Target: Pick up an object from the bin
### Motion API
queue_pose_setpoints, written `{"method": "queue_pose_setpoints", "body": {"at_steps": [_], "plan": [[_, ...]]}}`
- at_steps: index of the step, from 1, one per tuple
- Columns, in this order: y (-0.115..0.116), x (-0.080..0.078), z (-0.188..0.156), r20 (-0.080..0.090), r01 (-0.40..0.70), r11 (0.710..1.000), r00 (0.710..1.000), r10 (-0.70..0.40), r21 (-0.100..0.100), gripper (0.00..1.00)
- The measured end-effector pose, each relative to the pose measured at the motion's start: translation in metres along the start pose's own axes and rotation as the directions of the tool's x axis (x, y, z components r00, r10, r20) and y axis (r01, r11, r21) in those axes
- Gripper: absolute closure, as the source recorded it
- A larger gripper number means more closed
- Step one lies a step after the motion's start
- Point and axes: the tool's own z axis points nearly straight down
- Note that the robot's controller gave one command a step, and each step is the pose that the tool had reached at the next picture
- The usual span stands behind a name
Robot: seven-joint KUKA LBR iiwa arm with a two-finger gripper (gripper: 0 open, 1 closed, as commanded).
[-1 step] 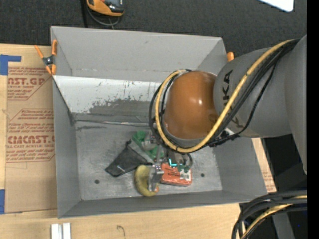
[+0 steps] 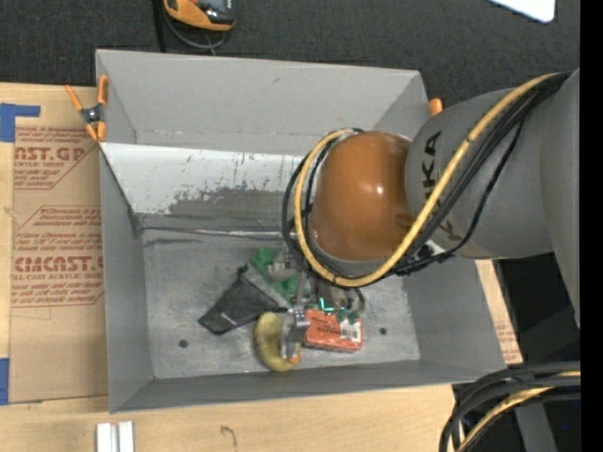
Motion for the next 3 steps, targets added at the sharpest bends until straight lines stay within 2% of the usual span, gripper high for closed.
{"method": "queue_pose_setpoints", "body": {"at_steps": [1, 2, 3], "plan": [[-0.0007, 0.0063, 0.0966, 0.010, 0.086, 0.996, 0.996, -0.086, -0.007, 1.00], [-0.0040, 0.0022, 0.0961, 0.026, 0.081, 0.997, 0.996, -0.081, -0.003, 0.00], [-0.0041, 0.0023, 0.0961, 0.026, 0.080, 0.997, 0.996, -0.080, -0.003, 0.00]]}}
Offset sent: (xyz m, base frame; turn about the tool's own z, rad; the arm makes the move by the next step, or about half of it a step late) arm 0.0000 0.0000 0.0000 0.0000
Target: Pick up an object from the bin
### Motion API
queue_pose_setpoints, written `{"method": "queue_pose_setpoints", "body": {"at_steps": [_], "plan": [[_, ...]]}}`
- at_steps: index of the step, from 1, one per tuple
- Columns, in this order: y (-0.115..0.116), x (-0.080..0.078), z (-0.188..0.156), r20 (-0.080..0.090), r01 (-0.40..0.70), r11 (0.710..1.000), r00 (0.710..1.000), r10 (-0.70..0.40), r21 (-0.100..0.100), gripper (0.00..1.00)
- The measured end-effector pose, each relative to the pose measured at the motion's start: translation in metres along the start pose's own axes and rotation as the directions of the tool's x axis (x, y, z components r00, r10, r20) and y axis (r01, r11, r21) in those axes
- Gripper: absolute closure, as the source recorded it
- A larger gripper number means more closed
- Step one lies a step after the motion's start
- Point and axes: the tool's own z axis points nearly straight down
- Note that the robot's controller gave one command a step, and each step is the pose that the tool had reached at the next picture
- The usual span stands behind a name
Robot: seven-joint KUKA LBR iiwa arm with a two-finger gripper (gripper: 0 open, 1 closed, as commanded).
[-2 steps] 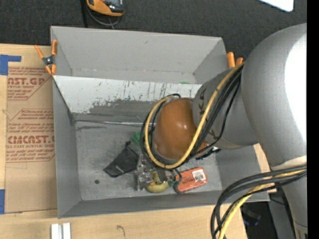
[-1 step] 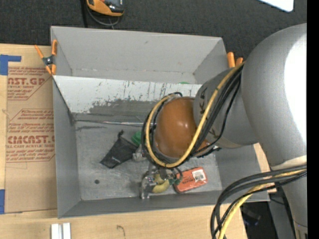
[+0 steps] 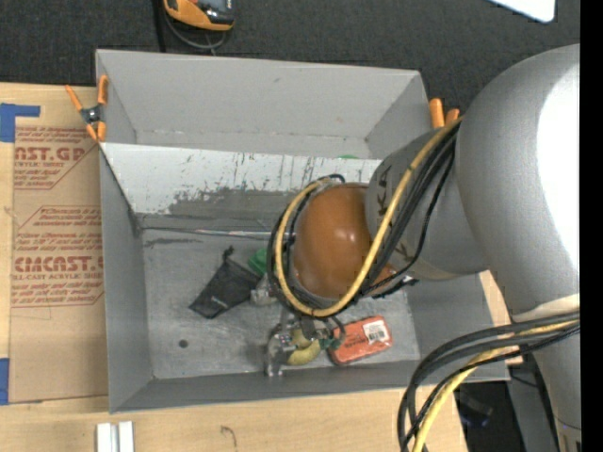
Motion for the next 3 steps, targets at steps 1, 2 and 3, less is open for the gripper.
{"method": "queue_pose_setpoints", "body": {"at_steps": [1, 2, 3], "plan": [[-0.038, 0.006, -0.035, -0.027, 0.073, 0.997, 0.997, -0.073, 0.001, 0.00], [-0.057, 0.005, -0.011, -0.035, 0.127, 0.992, 0.991, -0.127, -0.001, 1.00], [-0.057, 0.005, -0.011, -0.034, 0.127, 0.992, 0.991, -0.127, -0.001, 1.00]]}}
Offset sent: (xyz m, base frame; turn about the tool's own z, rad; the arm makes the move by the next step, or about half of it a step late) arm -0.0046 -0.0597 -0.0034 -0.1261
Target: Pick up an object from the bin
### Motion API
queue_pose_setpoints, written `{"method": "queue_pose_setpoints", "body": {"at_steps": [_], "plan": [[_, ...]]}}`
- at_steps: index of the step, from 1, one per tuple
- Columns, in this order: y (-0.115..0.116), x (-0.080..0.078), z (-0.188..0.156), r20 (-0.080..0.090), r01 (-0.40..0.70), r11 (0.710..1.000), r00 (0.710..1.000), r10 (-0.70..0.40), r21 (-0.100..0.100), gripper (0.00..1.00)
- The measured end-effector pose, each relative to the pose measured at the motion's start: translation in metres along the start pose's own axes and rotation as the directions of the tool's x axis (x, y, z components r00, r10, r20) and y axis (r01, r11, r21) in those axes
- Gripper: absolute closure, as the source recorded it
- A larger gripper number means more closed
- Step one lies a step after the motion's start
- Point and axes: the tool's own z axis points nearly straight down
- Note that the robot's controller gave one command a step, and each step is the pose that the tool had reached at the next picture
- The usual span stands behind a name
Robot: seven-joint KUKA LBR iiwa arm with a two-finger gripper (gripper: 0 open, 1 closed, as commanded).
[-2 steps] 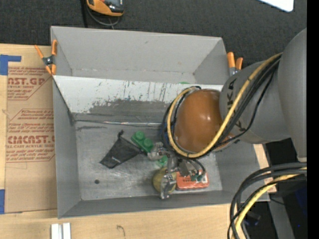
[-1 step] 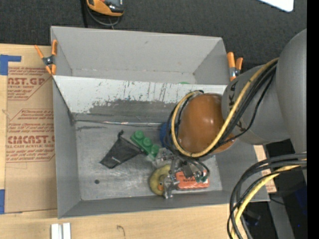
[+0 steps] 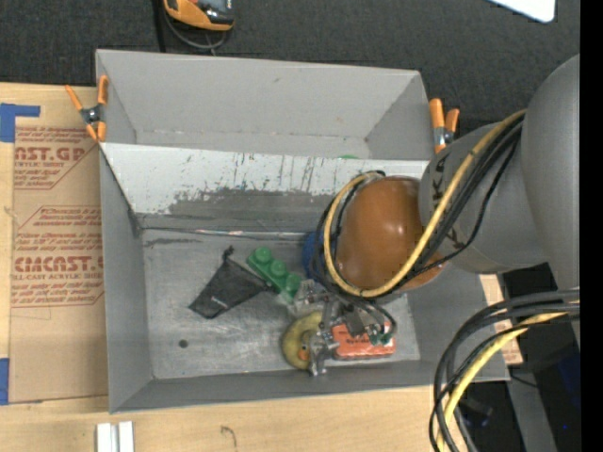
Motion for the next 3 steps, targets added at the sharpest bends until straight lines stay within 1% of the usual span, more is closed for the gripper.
{"method": "queue_pose_setpoints", "body": {"at_steps": [1, 2, 3], "plan": [[0.005, -0.011, -0.113, 0.008, 0.690, 0.723, 0.723, -0.690, 0.005, 1.00], [0.005, -0.011, -0.113, 0.008, 0.690, 0.723, 0.723, -0.690, 0.005, 1.00], [0.007, -0.015, -0.154, 0.003, 0.712, 0.702, 0.702, -0.712, 0.000, 1.00]]}}
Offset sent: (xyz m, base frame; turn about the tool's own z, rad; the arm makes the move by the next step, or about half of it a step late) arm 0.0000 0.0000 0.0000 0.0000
